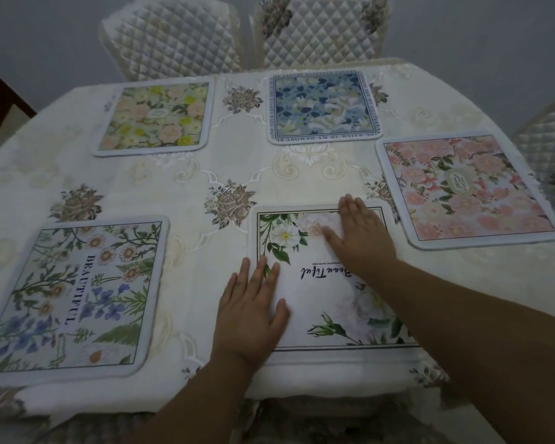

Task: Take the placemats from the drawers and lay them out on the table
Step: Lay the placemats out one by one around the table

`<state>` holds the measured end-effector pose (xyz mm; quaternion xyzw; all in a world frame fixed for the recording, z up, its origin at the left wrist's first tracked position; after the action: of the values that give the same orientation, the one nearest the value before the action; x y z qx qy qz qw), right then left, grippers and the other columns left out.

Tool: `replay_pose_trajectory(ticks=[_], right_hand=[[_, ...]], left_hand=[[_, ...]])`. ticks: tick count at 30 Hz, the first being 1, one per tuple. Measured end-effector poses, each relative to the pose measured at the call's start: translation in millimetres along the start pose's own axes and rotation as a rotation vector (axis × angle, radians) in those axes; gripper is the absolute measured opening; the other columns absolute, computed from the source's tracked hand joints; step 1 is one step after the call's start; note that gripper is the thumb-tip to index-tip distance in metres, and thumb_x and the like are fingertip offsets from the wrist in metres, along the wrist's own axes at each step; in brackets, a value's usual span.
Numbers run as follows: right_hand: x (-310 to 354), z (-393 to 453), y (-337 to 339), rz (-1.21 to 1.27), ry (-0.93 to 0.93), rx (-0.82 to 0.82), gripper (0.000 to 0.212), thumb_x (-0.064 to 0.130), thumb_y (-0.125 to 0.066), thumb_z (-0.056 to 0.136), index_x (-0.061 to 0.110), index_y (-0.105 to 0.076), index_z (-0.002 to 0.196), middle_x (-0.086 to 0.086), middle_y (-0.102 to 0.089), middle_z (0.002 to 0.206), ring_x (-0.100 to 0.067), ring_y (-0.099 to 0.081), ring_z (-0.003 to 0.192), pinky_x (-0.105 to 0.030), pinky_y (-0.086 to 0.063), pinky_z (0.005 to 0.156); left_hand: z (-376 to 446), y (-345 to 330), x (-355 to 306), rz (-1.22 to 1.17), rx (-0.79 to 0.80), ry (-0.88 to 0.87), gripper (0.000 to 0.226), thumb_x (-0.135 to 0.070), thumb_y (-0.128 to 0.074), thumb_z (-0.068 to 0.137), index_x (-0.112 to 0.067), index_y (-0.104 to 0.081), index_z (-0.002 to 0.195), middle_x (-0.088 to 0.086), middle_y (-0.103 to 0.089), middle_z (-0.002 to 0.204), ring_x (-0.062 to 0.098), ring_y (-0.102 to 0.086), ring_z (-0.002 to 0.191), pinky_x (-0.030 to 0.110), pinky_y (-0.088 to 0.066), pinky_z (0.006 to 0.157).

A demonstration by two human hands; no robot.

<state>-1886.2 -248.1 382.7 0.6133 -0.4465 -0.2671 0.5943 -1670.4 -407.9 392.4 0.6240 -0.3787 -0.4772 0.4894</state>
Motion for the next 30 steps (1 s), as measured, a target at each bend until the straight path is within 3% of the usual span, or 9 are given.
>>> replay_pose_trajectory(ticks=[7, 9, 12, 19, 30], right_hand=[[-26.8, 10.0, 17.1, -0.001, -0.067, 0.087, 0.082, 0.063, -0.016, 0.1, 0.01, 0.007, 0.159, -0.007, 0.009, 0.168, -0.019, 0.01, 0.154, -0.038, 0.002, 0.125], [-19.1, -4.2, 32.7, 0.037, -0.092, 0.044, 0.077, 0.053, -0.023, 0.104, 0.008, 0.007, 0.159, -0.009, 0.01, 0.167, -0.02, 0.008, 0.154, -0.034, 0.006, 0.122], [-1.4, -59.8, 36.4, 0.033, 0.016, -0.036, 0.07, 0.045, -0.025, 0.106, 0.011, 0.006, 0.159, -0.003, 0.015, 0.165, -0.017, 0.014, 0.152, -0.032, 0.008, 0.12], [-7.5, -156.1, -18.5, 0.044, 0.007, 0.004, 0.068, 0.055, -0.015, 0.104, 0.022, 0.009, 0.159, 0.005, 0.018, 0.165, -0.009, 0.023, 0.15, -0.036, 0.0, 0.126], [-53.9, -169.4, -18.0, 0.018, -0.014, -0.041, 0.074, 0.061, -0.012, 0.101, 0.02, 0.006, 0.16, 0.002, 0.01, 0.168, -0.008, 0.017, 0.152, -0.038, -0.009, 0.126]], left_hand=[[0.5, 1.9, -1.8, -0.015, -0.005, 0.003, 0.067, -0.053, -0.027, 0.1, -0.037, -0.006, 0.162, -0.011, -0.001, 0.169, 0.011, 0.016, 0.154, 0.041, -0.007, 0.127], [0.3, 1.9, -1.9, -0.022, -0.003, 0.004, 0.067, -0.054, -0.027, 0.1, -0.036, -0.007, 0.162, -0.011, -0.001, 0.17, 0.011, 0.016, 0.154, 0.041, -0.008, 0.127], [0.2, 0.8, -2.3, -0.022, 0.002, 0.0, 0.068, -0.054, -0.026, 0.1, -0.035, -0.007, 0.162, -0.01, -0.001, 0.17, 0.011, 0.016, 0.154, 0.041, -0.007, 0.127], [-0.6, -1.1, -0.2, -0.009, -0.008, 0.003, 0.068, -0.054, -0.027, 0.099, -0.034, -0.01, 0.162, -0.009, -0.005, 0.17, 0.012, 0.012, 0.155, 0.041, -0.007, 0.127], [-1.2, 0.4, 0.1, -0.028, -0.017, 0.005, 0.067, -0.053, -0.026, 0.098, -0.035, -0.014, 0.161, -0.01, -0.006, 0.169, 0.012, 0.009, 0.156, 0.039, -0.005, 0.127]])
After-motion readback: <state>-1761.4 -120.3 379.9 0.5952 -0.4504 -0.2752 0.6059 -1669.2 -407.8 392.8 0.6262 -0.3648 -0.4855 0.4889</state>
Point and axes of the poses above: each hand's wrist, its own z-axis towards the middle knuckle, its own y-axis out of the back of the hand, x = y × z, the point moved 5 cm from there along z, towards the middle knuckle
